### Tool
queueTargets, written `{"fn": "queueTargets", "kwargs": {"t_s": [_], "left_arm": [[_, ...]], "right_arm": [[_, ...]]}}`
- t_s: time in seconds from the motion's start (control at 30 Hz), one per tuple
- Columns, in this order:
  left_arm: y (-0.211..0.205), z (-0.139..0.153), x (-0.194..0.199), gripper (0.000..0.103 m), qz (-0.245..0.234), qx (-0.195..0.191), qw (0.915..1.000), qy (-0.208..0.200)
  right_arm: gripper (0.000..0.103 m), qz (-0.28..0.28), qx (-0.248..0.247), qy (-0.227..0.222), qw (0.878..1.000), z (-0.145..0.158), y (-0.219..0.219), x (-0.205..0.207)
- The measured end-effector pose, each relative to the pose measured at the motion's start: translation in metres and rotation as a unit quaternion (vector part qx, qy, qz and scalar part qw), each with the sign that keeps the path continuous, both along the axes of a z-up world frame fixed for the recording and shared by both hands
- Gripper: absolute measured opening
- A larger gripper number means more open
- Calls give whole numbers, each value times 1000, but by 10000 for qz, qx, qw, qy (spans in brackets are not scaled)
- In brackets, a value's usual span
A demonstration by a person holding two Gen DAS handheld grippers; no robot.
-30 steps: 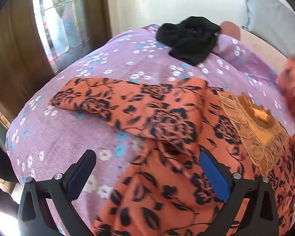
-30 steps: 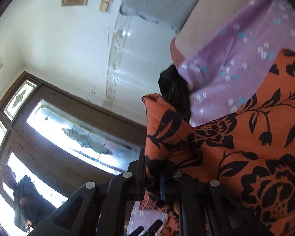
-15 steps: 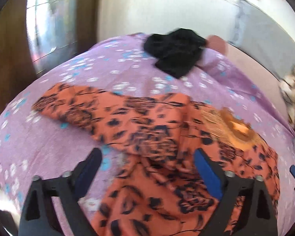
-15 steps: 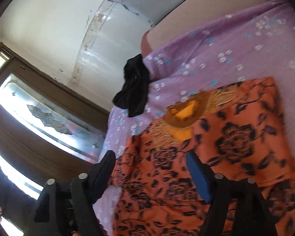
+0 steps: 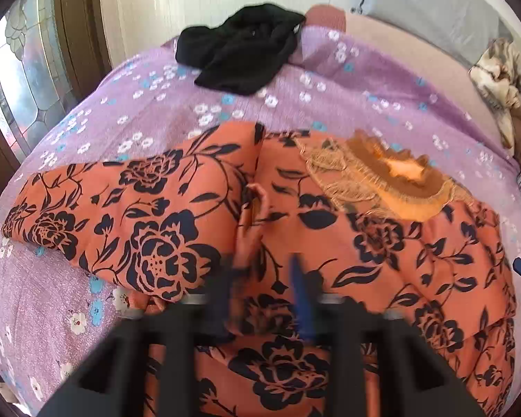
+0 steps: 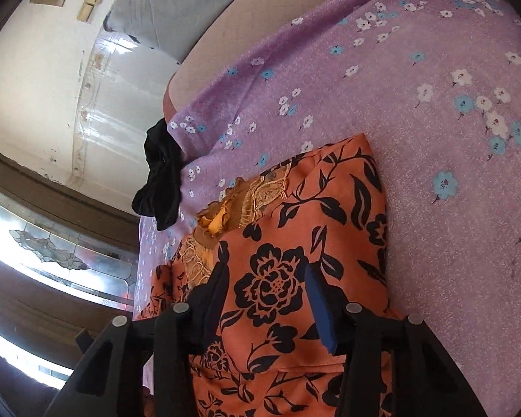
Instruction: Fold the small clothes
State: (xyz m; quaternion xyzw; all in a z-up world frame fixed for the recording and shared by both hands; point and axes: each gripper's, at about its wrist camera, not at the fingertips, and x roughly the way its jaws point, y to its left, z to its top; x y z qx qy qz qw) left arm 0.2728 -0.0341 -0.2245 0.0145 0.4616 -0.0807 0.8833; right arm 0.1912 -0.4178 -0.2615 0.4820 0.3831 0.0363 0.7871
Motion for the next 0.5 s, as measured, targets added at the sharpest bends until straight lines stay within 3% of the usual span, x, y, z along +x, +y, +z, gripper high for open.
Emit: {"fn": "queueTargets", "kwargs": {"t_s": [0.03,0.13,0.17,0.3,0.4,0.5], "left_arm": [[2,-4,3,5,14,134,9997,211],[17,-4,5,4,203,-90,9994,263],[23,-2,5,4,252,-177,9992,255],[41,2,3,4,365,-415,9980,306],[46,6,0,4,329,-525,9977,268],[50,8,2,4,294,-727,9963,351]], "right_arm": [[49,54,-7,92,9999,-4,5,4],[48,222,-75,601,9979,-25,13,13],[42,258,-86,663,9974,-30,15,14],[42,246,-136,652,9975,-30,14,13],[42,177,-478,538,9972,-17,19,10],[43,413,-1105,-64,9930,14,41,9]]}}
